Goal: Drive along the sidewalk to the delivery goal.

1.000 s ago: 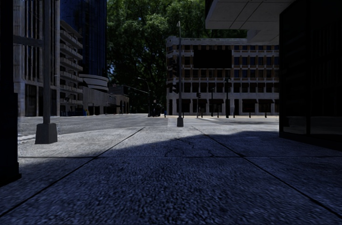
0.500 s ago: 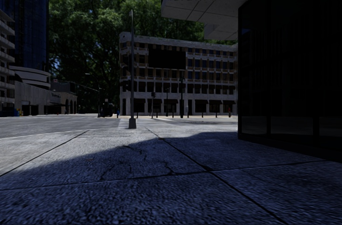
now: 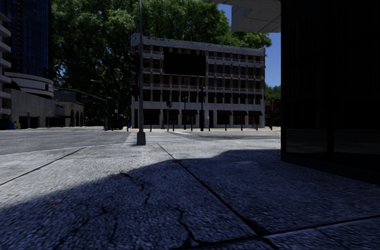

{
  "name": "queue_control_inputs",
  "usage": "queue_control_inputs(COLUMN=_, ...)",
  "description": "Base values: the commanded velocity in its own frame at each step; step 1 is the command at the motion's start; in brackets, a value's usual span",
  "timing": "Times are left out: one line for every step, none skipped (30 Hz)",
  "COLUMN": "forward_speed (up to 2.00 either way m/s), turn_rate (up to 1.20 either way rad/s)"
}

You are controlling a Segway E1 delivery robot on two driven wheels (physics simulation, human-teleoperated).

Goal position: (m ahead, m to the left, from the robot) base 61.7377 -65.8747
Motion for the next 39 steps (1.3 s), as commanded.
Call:
queue_control_inputs(forward_speed=2.0, turn_rate=0.0)
queue_control_inputs(forward_speed=2.0, turn_rate=0.0)
queue_control_inputs(forward_speed=2.0, turn_rate=0.0)
queue_control_inputs(forward_speed=2.0, turn_rate=0.0)
queue_control_inputs(forward_speed=2.0, turn_rate=0.0)
queue_control_inputs(forward_speed=2.0, turn_rate=0.0)
queue_control_inputs(forward_speed=2.0, turn_rate=0.0)
queue_control_inputs(forward_speed=2.0, turn_rate=0.0)
queue_control_inputs(forward_speed=2.0, turn_rate=0.0)
queue_control_inputs(forward_speed=2.0, turn_rate=0.0)
queue_control_inputs(forward_speed=2.0, turn_rate=0.0)
queue_control_inputs(forward_speed=2.0, turn_rate=0.0)
queue_control_inputs(forward_speed=2.0, turn_rate=0.0)
queue_control_inputs(forward_speed=2.0, turn_rate=0.0)
queue_control_inputs(forward_speed=2.0, turn_rate=0.0)
queue_control_inputs(forward_speed=2.0, turn_rate=0.0)
queue_control_inputs(forward_speed=2.0, turn_rate=0.0)
queue_control_inputs(forward_speed=2.0, turn_rate=0.0)
queue_control_inputs(forward_speed=2.0, turn_rate=0.0)
queue_control_inputs(forward_speed=2.0, turn_rate=0.0)
queue_control_inputs(forward_speed=2.0, turn_rate=0.0)
queue_control_inputs(forward_speed=2.0, turn_rate=0.0)
queue_control_inputs(forward_speed=2.0, turn_rate=0.0)
queue_control_inputs(forward_speed=2.0, turn_rate=0.0)
queue_control_inputs(forward_speed=2.0, turn_rate=0.0)
queue_control_inputs(forward_speed=2.0, turn_rate=0.0)
queue_control_inputs(forward_speed=2.0, turn_rate=0.0)
queue_control_inputs(forward_speed=2.0, turn_rate=0.0)
queue_control_inputs(forward_speed=2.0, turn_rate=0.0)
queue_control_inputs(forward_speed=2.0, turn_rate=0.0)
queue_control_inputs(forward_speed=2.0, turn_rate=0.0)
queue_control_inputs(forward_speed=2.0, turn_rate=0.0)
queue_control_inputs(forward_speed=2.0, turn_rate=0.0)
queue_control_inputs(forward_speed=2.0, turn_rate=0.0)
queue_control_inputs(forward_speed=2.0, turn_rate=0.0)
queue_control_inputs(forward_speed=2.0, turn_rate=0.0)
queue_control_inputs(forward_speed=2.0, turn_rate=0.0)
queue_control_inputs(forward_speed=2.0, turn_rate=0.0)
queue_control_inputs(forward_speed=2.0, turn_rate=0.0)
